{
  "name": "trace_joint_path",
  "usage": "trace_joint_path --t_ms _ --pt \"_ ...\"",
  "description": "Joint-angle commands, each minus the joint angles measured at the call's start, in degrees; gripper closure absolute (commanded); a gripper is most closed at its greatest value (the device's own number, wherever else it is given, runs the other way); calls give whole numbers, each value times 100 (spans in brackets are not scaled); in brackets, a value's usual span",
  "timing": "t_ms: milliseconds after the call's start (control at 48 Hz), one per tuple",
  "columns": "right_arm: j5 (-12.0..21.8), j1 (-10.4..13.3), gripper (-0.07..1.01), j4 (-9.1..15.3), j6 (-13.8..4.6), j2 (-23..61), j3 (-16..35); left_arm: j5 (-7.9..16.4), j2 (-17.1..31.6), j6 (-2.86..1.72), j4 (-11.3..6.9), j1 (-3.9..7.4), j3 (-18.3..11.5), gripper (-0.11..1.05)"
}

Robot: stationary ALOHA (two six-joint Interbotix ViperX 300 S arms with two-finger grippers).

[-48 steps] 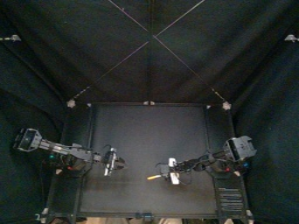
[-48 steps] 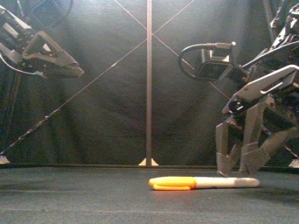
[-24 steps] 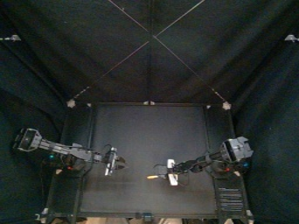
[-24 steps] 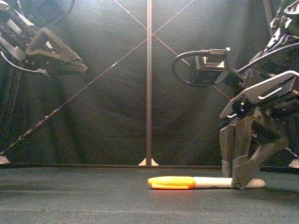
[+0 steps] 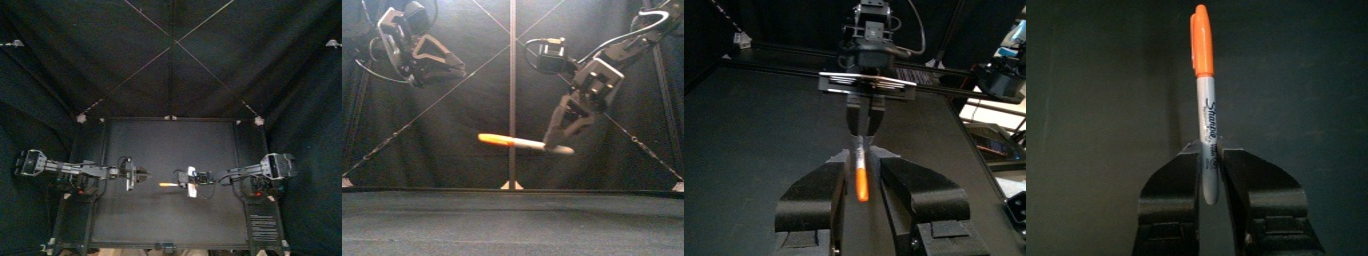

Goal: Uncap the pen

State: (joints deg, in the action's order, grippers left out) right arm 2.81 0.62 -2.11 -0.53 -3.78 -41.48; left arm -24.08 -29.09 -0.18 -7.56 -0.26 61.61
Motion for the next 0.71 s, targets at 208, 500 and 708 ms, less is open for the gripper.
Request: trace_joint_path --t_ms 208,500,708 --pt "-422 448 46 448 18 -264 501 -114 272 -18 -79 -53 -264 13" --pt "-571 457 46 563 18 -281 571 -114 536 -18 -527 18 -378 0" --pt "-756 439 46 580 62 -325 580 -62 563 0 -1160 62 -352 0"
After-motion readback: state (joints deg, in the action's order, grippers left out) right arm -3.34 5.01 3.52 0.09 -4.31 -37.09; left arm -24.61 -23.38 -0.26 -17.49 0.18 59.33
